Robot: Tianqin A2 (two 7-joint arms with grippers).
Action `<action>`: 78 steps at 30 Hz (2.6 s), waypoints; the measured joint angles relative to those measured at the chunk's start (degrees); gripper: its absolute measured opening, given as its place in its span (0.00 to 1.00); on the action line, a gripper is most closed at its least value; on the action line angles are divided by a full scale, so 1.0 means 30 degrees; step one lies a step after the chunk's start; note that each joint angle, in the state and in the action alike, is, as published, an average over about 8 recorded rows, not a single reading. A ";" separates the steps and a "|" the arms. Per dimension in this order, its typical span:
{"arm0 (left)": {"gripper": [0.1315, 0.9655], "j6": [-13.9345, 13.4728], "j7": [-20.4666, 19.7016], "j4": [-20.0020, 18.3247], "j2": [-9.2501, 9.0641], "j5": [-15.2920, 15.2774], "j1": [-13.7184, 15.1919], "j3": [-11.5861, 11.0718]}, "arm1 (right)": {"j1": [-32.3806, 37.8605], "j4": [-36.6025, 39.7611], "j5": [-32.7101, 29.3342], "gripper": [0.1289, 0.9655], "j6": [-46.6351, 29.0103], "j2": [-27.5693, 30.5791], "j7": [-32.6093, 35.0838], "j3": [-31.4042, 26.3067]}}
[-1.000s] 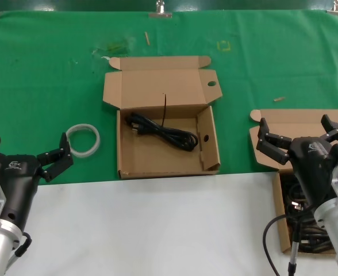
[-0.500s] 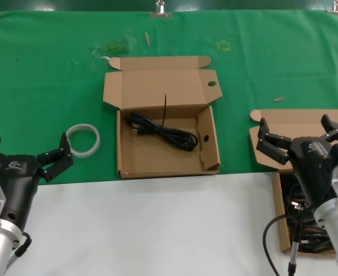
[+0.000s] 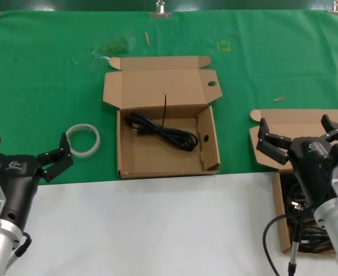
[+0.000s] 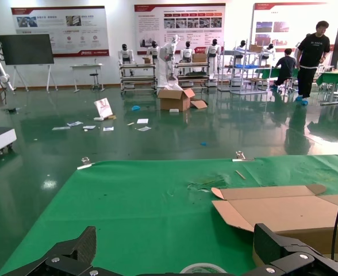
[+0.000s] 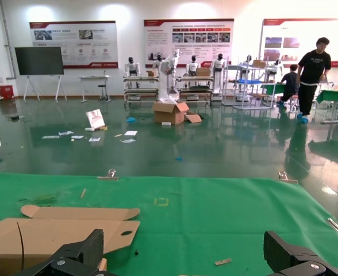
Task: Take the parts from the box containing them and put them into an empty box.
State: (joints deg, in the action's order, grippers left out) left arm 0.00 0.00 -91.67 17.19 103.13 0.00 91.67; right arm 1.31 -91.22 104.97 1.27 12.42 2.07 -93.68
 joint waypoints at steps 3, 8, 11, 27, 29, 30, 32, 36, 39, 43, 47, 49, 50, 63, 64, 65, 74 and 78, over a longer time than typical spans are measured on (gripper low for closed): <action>1.00 0.0000 0.0000 0.0000 0.0000 0.0000 0.0000 0.0000 | 0.0000 0.0000 0.0000 1.00 0.0000 0.0000 0.0000 0.0000; 1.00 0.0000 0.0000 0.0000 0.0000 0.0000 0.0000 0.0000 | 0.0000 0.0000 0.0000 1.00 0.0000 0.0000 0.0000 0.0000; 1.00 0.0000 0.0000 0.0000 0.0000 0.0000 0.0000 0.0000 | 0.0000 0.0000 0.0000 1.00 0.0000 0.0000 0.0000 0.0000; 1.00 0.0000 0.0000 0.0000 0.0000 0.0000 0.0000 0.0000 | 0.0000 0.0000 0.0000 1.00 0.0000 0.0000 0.0000 0.0000; 1.00 0.0000 0.0000 0.0000 0.0000 0.0000 0.0000 0.0000 | 0.0000 0.0000 0.0000 1.00 0.0000 0.0000 0.0000 0.0000; 1.00 0.0000 0.0000 0.0000 0.0000 0.0000 0.0000 0.0000 | 0.0000 0.0000 0.0000 1.00 0.0000 0.0000 0.0000 0.0000; 1.00 0.0000 0.0000 0.0000 0.0000 0.0000 0.0000 0.0000 | 0.0000 0.0000 0.0000 1.00 0.0000 0.0000 0.0000 0.0000; 1.00 0.0000 0.0000 0.0000 0.0000 0.0000 0.0000 0.0000 | 0.0000 0.0000 0.0000 1.00 0.0000 0.0000 0.0000 0.0000; 1.00 0.0000 0.0000 0.0000 0.0000 0.0000 0.0000 0.0000 | 0.0000 0.0000 0.0000 1.00 0.0000 0.0000 0.0000 0.0000; 1.00 0.0000 0.0000 0.0000 0.0000 0.0000 0.0000 0.0000 | 0.0000 0.0000 0.0000 1.00 0.0000 0.0000 0.0000 0.0000; 1.00 0.0000 0.0000 0.0000 0.0000 0.0000 0.0000 0.0000 | 0.0000 0.0000 0.0000 1.00 0.0000 0.0000 0.0000 0.0000; 1.00 0.0000 0.0000 0.0000 0.0000 0.0000 0.0000 0.0000 | 0.0000 0.0000 0.0000 1.00 0.0000 0.0000 0.0000 0.0000; 1.00 0.0000 0.0000 0.0000 0.0000 0.0000 0.0000 0.0000 | 0.0000 0.0000 0.0000 1.00 0.0000 0.0000 0.0000 0.0000; 1.00 0.0000 0.0000 0.0000 0.0000 0.0000 0.0000 0.0000 | 0.0000 0.0000 0.0000 1.00 0.0000 0.0000 0.0000 0.0000; 1.00 0.0000 0.0000 0.0000 0.0000 0.0000 0.0000 0.0000 | 0.0000 0.0000 0.0000 1.00 0.0000 0.0000 0.0000 0.0000; 1.00 0.0000 0.0000 0.0000 0.0000 0.0000 0.0000 0.0000 | 0.0000 0.0000 0.0000 1.00 0.0000 0.0000 0.0000 0.0000; 1.00 0.0000 0.0000 0.0000 0.0000 0.0000 0.0000 0.0000 | 0.0000 0.0000 0.0000 1.00 0.0000 0.0000 0.0000 0.0000; 1.00 0.0000 0.0000 0.0000 0.0000 0.0000 0.0000 0.0000 | 0.0000 0.0000 0.0000 1.00 0.0000 0.0000 0.0000 0.0000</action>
State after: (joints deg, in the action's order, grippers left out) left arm 0.00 0.00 -91.67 17.19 103.13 0.00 91.67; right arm 1.31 -91.22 104.97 1.27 12.42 2.07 -93.68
